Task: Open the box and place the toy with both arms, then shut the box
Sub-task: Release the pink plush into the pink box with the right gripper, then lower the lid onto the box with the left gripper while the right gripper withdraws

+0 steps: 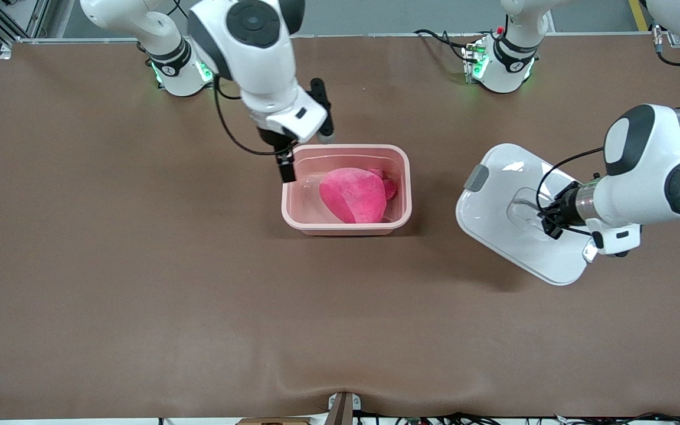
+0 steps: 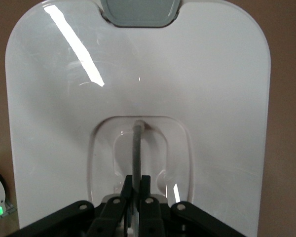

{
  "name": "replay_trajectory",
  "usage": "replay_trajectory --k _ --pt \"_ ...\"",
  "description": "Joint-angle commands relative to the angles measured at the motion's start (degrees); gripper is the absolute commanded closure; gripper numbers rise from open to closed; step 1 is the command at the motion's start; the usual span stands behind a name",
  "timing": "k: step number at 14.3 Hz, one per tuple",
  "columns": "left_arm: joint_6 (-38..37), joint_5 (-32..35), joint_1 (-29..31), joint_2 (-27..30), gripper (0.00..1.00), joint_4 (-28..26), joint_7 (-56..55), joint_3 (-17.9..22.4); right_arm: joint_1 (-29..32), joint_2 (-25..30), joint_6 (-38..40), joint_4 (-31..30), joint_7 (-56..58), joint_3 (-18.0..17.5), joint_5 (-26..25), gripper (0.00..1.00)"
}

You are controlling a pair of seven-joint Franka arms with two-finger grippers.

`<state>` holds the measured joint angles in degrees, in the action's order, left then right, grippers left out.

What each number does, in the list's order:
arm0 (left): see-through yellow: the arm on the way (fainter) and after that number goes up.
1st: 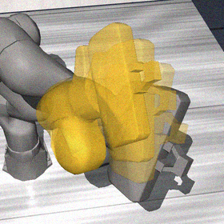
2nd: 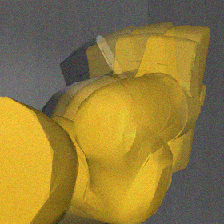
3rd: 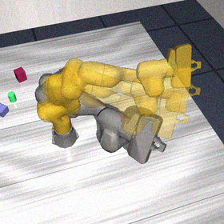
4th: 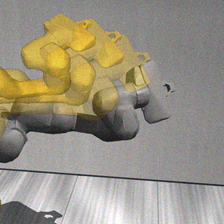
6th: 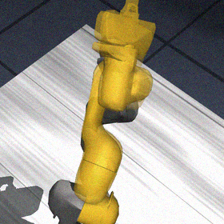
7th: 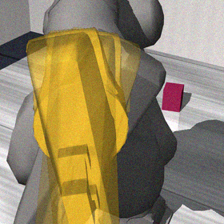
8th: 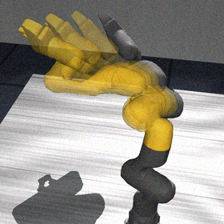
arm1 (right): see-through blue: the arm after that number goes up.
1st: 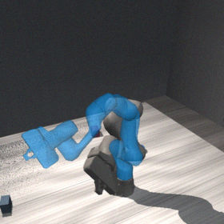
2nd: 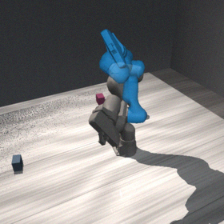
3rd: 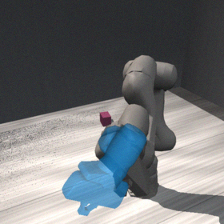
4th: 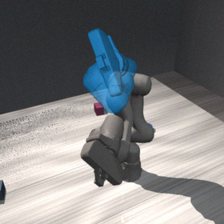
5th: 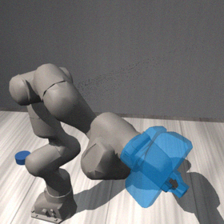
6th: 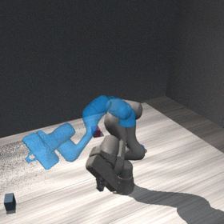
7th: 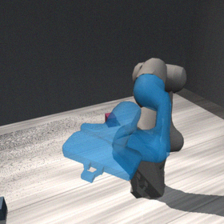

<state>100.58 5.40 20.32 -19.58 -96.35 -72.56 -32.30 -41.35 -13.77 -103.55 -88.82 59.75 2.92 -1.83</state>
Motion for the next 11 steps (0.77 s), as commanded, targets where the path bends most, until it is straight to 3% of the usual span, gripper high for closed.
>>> replay_trajectory --k 1,8,11 --pt "-0.7 -0.9 -1.9 1.1 1.0 0.5 -8.2 -2.8 5.6 2.3 1.1 -0.7 -0.7 -0.7 0.1 0.0" --pt "6.1 -0.8 -14.9 0.9 1.0 0.6 -36.5 -4.3 18.5 7.0 3.3 -3.0 -5.6 -0.6 0.8 0.0" --pt "11.3 -0.1 -21.3 0.6 1.0 0.6 -48.2 -4.2 24.2 9.2 4.7 -4.3 -9.8 -0.2 3.8 0.0"
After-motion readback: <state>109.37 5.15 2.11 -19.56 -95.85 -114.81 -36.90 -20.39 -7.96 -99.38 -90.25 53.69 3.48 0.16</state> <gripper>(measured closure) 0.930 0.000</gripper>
